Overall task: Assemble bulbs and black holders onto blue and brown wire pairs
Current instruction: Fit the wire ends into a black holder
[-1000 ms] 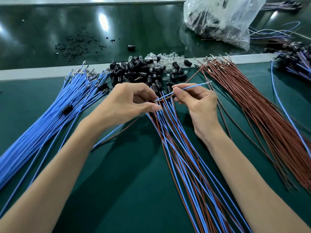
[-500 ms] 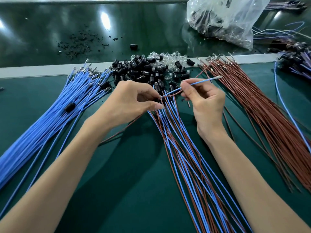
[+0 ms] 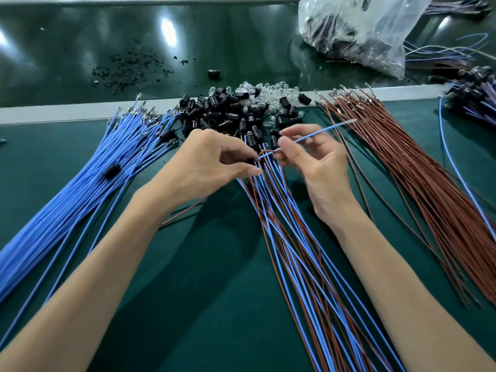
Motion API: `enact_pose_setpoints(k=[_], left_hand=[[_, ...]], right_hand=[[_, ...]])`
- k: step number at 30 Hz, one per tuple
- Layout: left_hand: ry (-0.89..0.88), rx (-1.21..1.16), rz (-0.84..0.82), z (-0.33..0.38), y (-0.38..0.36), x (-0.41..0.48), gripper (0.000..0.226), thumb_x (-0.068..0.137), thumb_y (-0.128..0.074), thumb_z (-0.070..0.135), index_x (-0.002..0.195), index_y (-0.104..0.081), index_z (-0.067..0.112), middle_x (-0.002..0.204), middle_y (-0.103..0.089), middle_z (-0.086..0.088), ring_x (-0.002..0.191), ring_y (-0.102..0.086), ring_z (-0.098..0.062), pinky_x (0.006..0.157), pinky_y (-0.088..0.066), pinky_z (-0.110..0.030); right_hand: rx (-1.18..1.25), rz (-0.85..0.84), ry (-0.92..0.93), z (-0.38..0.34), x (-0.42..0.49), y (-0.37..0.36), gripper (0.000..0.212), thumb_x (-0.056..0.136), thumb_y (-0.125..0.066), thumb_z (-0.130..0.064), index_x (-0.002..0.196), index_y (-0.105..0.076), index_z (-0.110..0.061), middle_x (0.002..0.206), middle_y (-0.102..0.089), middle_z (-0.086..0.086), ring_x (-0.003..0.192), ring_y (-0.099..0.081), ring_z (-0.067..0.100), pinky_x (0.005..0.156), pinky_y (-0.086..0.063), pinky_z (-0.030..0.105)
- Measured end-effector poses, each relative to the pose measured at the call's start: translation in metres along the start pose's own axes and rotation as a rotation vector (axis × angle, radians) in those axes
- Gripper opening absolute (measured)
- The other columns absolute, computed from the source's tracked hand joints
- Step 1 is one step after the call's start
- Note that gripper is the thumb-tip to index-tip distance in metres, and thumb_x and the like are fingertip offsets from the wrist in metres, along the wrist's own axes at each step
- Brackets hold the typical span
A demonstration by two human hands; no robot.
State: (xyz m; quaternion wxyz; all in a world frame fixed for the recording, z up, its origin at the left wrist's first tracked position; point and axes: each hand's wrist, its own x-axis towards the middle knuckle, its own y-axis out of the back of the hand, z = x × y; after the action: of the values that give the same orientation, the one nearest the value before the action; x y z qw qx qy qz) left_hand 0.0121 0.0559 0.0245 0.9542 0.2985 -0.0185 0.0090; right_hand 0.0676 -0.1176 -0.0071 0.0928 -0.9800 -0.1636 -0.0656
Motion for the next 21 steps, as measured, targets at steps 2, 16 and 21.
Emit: enact_pose_setpoints(k=[2,16,21], left_hand=[[-0.013,0.003,-0.003,0.000,-0.002,0.000,0.018,0.074,-0.079,0.019,0.091,-0.075,0.015,0.077,-0.075,-0.001,0.077,-0.070,-0.022,0.077,-0.056,-0.032],[-0.062,0.087,0.032,-0.002,-0.008,0.000,0.015,0.075,-0.079,0.014,0.088,-0.075,0.010,0.075,-0.073,-0.001,0.066,-0.066,-0.007,0.069,-0.052,-0.016],[-0.056,0.114,0.058,-0.004,0.000,0.001,0.015,0.075,-0.079,0.017,0.088,-0.075,0.010,0.073,-0.072,0.000,0.067,-0.066,-0.011,0.070,-0.052,-0.018]], right_hand=[[-0.072,-0.082,-0.004,0.001,-0.003,-0.003,0.017,0.080,-0.072,-0.005,0.080,-0.070,-0.022,0.070,-0.070,-0.005,0.064,-0.066,0.009,0.068,-0.054,0.020],[-0.171,-0.097,-0.109,-0.001,-0.003,-0.003,0.010,0.082,-0.069,-0.014,0.087,-0.066,-0.021,0.073,-0.066,-0.007,0.066,-0.062,0.008,0.064,-0.050,0.019],[-0.126,0.132,-0.073,0.002,0.001,0.002,0.016,0.089,-0.063,-0.005,0.081,-0.061,-0.019,0.068,-0.060,-0.004,0.059,-0.059,0.005,0.060,-0.048,0.018]])
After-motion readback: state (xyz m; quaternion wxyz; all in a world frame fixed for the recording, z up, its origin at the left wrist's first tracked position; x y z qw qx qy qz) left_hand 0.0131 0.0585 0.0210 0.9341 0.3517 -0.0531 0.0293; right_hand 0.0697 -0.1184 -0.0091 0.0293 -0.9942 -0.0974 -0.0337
